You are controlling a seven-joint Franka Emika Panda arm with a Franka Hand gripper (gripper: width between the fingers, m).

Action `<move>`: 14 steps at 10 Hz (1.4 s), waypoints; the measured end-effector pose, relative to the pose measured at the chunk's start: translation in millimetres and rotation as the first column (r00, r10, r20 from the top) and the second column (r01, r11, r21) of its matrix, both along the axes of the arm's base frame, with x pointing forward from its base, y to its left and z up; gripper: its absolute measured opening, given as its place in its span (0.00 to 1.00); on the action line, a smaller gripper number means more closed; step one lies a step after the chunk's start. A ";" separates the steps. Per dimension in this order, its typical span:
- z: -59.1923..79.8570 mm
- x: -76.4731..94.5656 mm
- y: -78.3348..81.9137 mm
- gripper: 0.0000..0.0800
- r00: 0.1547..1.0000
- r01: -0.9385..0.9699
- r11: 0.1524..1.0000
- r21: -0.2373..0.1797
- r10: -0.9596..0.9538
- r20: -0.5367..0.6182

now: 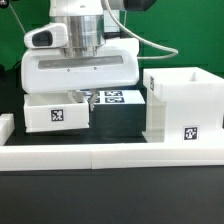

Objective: Assemble drawer

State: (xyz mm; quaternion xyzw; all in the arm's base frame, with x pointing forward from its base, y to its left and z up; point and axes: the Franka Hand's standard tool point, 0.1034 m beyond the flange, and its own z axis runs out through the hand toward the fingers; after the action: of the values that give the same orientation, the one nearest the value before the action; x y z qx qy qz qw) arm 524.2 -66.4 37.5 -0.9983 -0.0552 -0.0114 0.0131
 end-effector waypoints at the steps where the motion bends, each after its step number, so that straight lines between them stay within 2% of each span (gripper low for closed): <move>1: -0.2 -0.3 -0.8 0.05 0.998 -0.056 0.998 -0.004 0.056 0.000; 3: -0.7 -0.6 -2.0 0.05 0.974 -0.226 0.974 -0.012 0.226 0.001; 6: -1.9 3.5 1.0 0.05 0.874 -0.486 0.874 -0.023 0.486 -0.015; 8: -6.1 4.3 6.4 0.05 0.808 -0.589 0.808 -0.024 0.589 -0.023; 10: -7.0 3.6 4.7 0.05 0.737 -0.676 0.737 -0.024 0.675 -0.026; 13: -7.4 2.8 0.5 0.05 0.593 -0.805 0.593 -0.027 0.804 -0.036; 14: -7.7 2.3 -2.0 0.05 0.505 -0.863 0.504 -0.028 0.862 -0.045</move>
Offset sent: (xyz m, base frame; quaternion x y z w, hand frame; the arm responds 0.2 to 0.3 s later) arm 0.0059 0.0089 0.0000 -0.0062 0.0129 -0.2632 0.9646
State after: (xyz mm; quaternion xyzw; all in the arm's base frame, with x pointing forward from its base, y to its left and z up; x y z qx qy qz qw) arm 526.5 -68.4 29.8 -0.8388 -0.5444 0.0104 -0.0053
